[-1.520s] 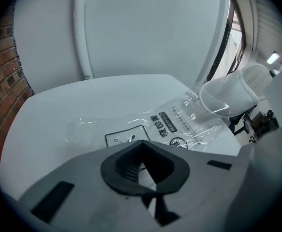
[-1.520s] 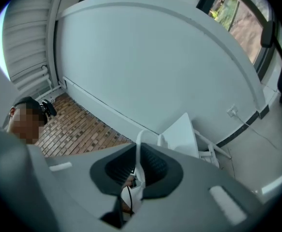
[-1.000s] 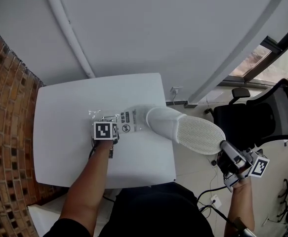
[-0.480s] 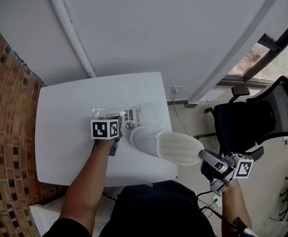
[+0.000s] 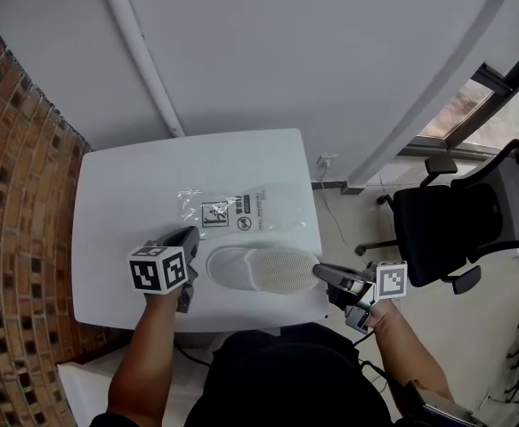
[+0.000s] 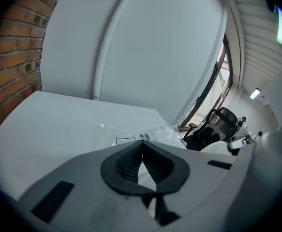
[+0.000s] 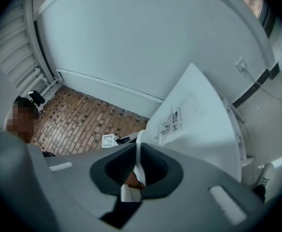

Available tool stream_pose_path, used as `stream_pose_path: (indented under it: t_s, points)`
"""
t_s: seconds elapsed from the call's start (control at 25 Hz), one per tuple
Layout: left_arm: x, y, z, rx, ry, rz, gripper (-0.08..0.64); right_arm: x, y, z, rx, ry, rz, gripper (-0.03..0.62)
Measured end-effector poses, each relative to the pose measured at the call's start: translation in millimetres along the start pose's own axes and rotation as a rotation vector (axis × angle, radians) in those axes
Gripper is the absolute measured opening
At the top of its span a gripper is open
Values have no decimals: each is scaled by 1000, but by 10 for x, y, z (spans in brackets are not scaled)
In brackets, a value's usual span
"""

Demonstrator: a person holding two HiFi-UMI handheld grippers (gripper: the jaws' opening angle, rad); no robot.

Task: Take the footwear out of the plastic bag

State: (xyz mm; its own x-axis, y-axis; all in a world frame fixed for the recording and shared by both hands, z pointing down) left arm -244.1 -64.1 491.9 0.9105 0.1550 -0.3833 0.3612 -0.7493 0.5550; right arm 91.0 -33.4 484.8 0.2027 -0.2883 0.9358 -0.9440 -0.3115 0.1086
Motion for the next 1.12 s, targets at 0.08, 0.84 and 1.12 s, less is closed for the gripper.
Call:
stream_pose_path:
  t_s: [0.08, 0.84, 1.12]
  points:
    - [49, -170, -53, 11, -26, -18, 6, 182, 6, -24, -11, -19, -68, 31]
    - [290, -383, -530, -99, 22, -120, 6, 941, 13, -128, -190, -439, -733, 78]
    - [334, -425, -593, -106, 29, -153, 6, 453, -35, -171, -144, -650, -819, 87]
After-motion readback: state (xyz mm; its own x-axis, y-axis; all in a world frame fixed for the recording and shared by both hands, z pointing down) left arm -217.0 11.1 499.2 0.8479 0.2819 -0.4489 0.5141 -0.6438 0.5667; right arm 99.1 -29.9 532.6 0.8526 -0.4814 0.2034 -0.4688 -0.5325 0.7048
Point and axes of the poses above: the fingertips, and each gripper's own axes: y forward along the fingers, x to its right, z out of its top, the point moved 5 cm from there along -y, backward along the fingers, and after that the axes turned 6 degrees about x, right-handed, at the moved point
